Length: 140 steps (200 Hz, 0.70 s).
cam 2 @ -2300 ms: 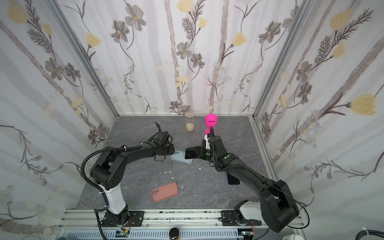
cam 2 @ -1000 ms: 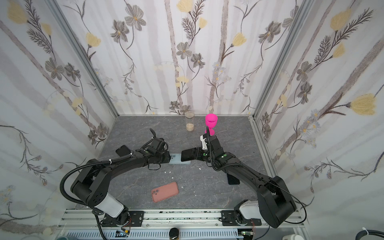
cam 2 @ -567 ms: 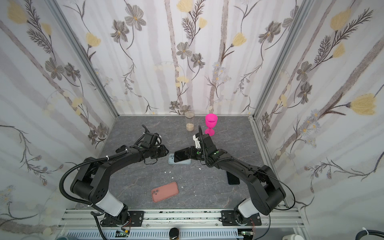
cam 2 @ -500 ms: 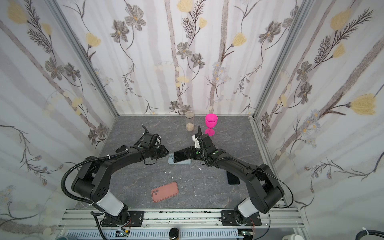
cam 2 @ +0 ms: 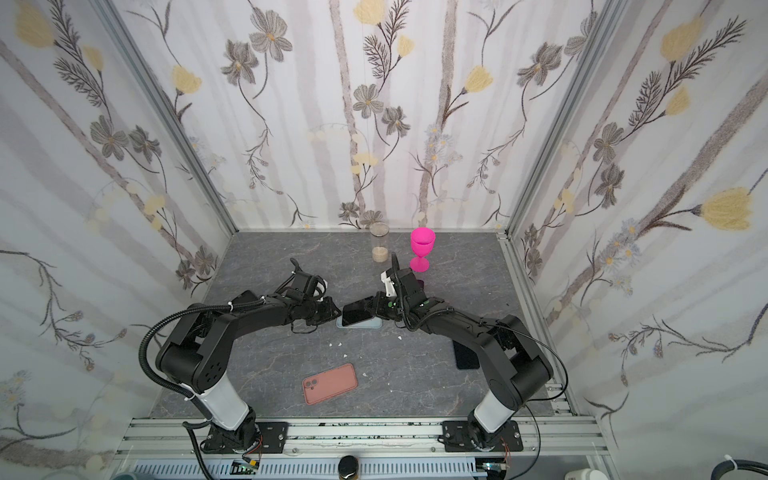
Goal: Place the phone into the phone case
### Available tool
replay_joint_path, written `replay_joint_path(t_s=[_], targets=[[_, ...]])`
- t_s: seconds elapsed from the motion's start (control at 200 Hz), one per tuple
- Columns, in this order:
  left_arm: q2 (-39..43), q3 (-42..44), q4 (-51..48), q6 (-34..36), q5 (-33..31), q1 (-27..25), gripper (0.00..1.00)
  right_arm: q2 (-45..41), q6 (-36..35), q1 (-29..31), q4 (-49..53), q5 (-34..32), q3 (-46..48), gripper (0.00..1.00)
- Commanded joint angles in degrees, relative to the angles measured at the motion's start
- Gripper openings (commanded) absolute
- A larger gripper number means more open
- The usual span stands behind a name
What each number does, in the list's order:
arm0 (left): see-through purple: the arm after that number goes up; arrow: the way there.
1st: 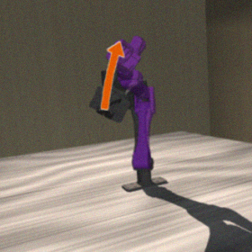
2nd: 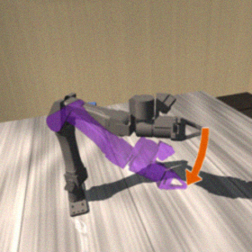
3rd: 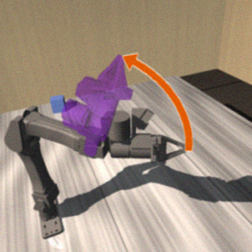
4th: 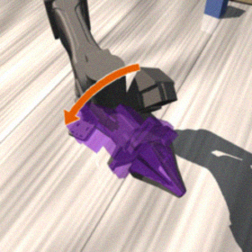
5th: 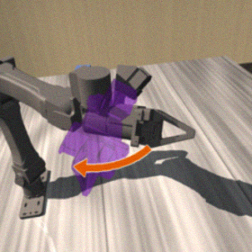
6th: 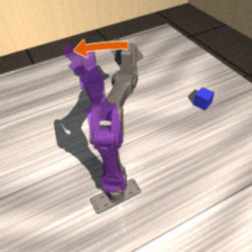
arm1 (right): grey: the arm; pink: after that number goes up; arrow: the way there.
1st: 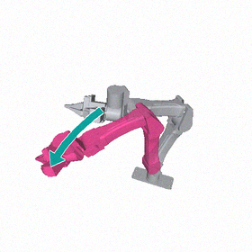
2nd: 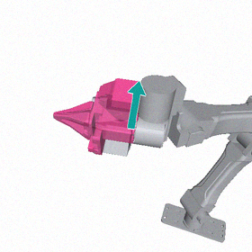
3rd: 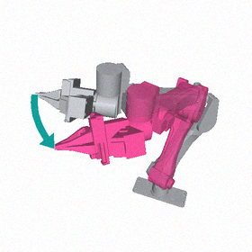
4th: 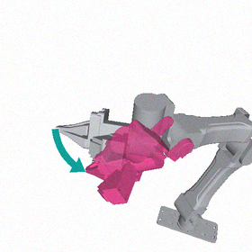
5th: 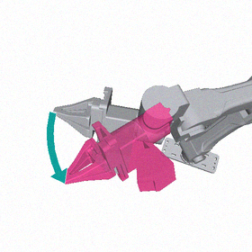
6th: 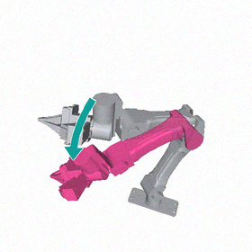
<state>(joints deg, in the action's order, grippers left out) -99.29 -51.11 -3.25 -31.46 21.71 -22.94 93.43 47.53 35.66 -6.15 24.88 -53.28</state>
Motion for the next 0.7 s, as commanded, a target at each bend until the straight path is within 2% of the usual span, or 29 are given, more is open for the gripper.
replay_joint_path(t_s=[0.0,0.205,0.694], targets=[[-0.2,-0.83,1.14,0.13,0.19,0.26,0.19,0.71,1.64,0.07,-5.59,1.65,-0.21,0.0],[0.66,-0.74,1.21,0.45,-1.32,1.23,0.17,1.66,2.52,-0.14,-7.11,1.57,0.45,0.0],[-1.78,-0.94,1.93,-0.59,0.67,1.48,0.15,3.34,2.3,-0.59,-7.34,2.15,-0.16,0.0]])
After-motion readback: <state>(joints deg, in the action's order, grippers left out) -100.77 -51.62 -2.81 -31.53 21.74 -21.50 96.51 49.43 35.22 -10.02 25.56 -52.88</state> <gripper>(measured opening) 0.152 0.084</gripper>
